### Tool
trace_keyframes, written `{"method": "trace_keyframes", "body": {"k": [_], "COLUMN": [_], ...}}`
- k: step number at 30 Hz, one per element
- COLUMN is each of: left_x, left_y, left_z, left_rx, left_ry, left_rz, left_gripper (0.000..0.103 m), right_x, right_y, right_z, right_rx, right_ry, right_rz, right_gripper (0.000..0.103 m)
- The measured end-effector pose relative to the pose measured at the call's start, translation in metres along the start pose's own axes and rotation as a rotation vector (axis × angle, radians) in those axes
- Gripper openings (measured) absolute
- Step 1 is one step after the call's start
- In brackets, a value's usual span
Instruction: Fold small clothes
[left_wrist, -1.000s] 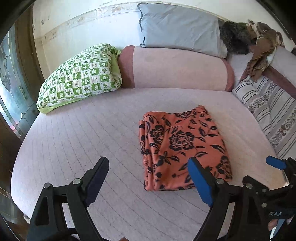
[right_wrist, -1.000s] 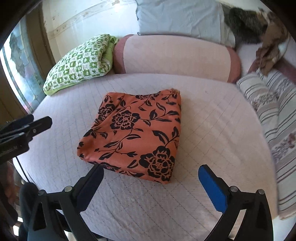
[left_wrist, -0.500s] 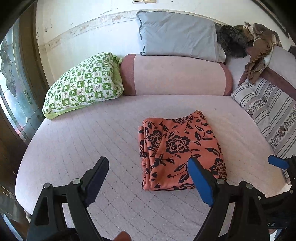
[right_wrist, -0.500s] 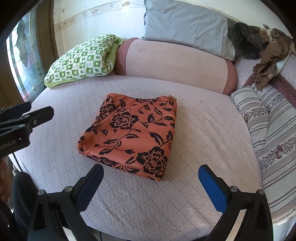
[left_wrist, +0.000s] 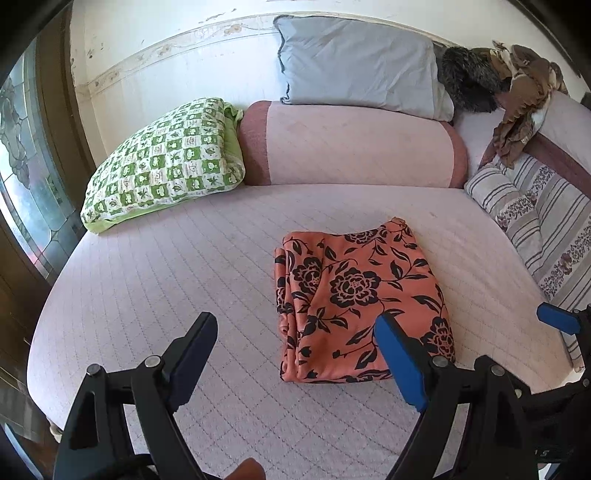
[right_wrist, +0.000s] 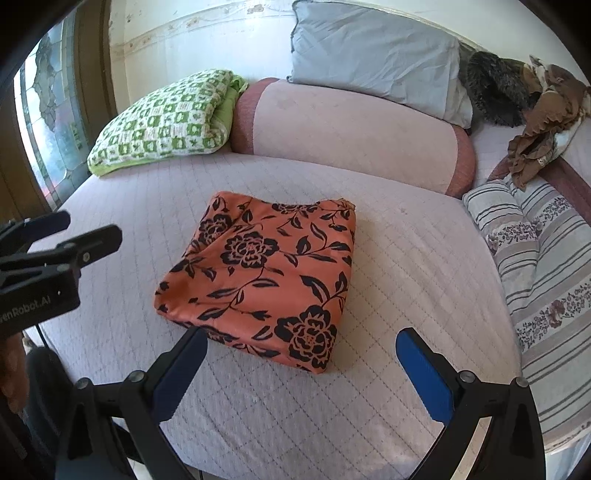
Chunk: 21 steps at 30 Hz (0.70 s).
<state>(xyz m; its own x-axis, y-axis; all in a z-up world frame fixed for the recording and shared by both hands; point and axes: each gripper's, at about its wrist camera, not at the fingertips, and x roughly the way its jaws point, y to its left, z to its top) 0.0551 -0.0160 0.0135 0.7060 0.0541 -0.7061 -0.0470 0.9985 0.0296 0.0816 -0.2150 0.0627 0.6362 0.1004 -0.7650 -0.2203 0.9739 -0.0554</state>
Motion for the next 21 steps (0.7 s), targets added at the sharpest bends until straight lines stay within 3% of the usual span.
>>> {"method": "trace_keyframes", "body": {"k": [8, 21], "left_x": [-0.0015, -0.0043], "left_y": [0.0003, -0.0014], "left_z": [-0.0002, -0.0008], "left_rx": [-0.014, -0.018], "left_ry": [-0.011, -0.019], "left_rz": [0.002, -0.011], "left_gripper": [0.087, 0.087], "right_x": [0.0058, -0.0036], "right_y": [-0.006, 0.0021], "right_z": [0.0011, 0.0067], "right_rx": [0.078, 0.069], "right_ry": [0.005, -0.024], "right_rz": [-0.03, -0.03], "right_gripper": [0.103, 0.103]}}
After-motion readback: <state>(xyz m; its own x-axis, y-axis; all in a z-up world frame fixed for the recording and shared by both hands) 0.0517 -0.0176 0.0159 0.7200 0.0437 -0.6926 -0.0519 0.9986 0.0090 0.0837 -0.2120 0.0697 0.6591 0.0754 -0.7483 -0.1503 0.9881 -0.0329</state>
